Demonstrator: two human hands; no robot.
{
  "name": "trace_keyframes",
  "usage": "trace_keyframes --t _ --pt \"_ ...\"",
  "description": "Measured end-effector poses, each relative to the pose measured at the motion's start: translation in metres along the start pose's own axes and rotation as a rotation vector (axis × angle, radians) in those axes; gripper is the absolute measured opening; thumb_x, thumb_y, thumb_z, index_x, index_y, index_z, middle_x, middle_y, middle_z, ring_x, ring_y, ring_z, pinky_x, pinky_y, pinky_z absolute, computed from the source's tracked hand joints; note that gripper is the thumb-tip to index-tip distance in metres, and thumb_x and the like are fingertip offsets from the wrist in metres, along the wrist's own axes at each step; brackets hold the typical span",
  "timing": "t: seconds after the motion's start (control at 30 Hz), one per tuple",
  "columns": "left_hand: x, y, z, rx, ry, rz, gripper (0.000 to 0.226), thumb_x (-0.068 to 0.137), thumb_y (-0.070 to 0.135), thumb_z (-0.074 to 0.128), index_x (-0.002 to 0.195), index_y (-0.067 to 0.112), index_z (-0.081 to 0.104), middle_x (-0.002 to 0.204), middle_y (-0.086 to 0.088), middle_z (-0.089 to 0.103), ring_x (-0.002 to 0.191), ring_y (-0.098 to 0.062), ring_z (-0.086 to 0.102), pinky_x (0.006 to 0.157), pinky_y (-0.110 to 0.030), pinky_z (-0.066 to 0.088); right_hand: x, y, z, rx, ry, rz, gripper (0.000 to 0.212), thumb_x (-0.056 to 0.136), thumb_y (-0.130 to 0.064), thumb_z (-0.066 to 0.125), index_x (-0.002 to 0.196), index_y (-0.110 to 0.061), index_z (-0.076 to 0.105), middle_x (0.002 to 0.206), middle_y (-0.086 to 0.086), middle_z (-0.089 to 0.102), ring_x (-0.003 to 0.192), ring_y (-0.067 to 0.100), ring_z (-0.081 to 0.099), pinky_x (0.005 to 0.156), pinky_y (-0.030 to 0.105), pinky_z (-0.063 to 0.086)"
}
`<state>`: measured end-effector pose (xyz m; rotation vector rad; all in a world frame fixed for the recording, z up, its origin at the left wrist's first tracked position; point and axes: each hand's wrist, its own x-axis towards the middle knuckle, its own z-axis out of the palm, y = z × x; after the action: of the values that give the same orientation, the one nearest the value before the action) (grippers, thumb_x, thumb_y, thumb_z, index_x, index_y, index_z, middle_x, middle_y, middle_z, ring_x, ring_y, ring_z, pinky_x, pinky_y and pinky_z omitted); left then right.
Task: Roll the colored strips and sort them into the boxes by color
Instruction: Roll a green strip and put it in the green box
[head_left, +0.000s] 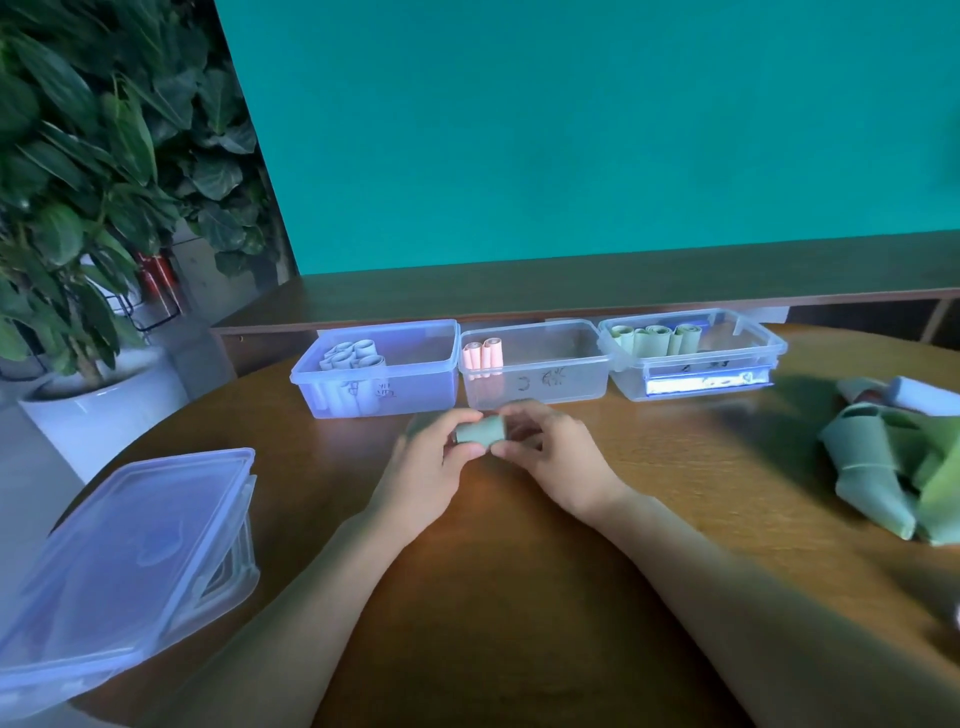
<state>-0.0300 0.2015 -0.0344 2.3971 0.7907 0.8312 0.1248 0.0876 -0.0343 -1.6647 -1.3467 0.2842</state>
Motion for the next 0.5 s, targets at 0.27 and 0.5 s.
trace_keyframes --t 0.27,0.5 --pt "-0.001 0.083 0.040 -0.375 0.032 0.027 0.028 0.096 0.027 0.066 0.124 0.029 0.064 0.110 0.027 0.063 0.101 0.014 0.059 0.080 0.001 0.041 -0.037 -0.003 -0.087 0.356 0.155 0.106 0.028 0.086 -0.021 0.079 0.113 -0.014 0.072 0.101 0.004 0.075 0.096 0.018 0.070 0.093 0.028 0.055" --pt "0.039 0.158 0.096 -0.637 0.183 0.056 0.024 0.092 0.027 0.071 0.112 0.036 0.063 0.104 0.021 0.070 0.098 0.002 0.065 0.086 -0.021 0.051 -0.031 -0.005 -0.185 0.035 0.238 0.072 0.029 0.089 -0.028 0.076 0.111 -0.010 0.072 0.101 0.000 0.076 0.086 0.002 0.070 0.078 0.013 0.052"
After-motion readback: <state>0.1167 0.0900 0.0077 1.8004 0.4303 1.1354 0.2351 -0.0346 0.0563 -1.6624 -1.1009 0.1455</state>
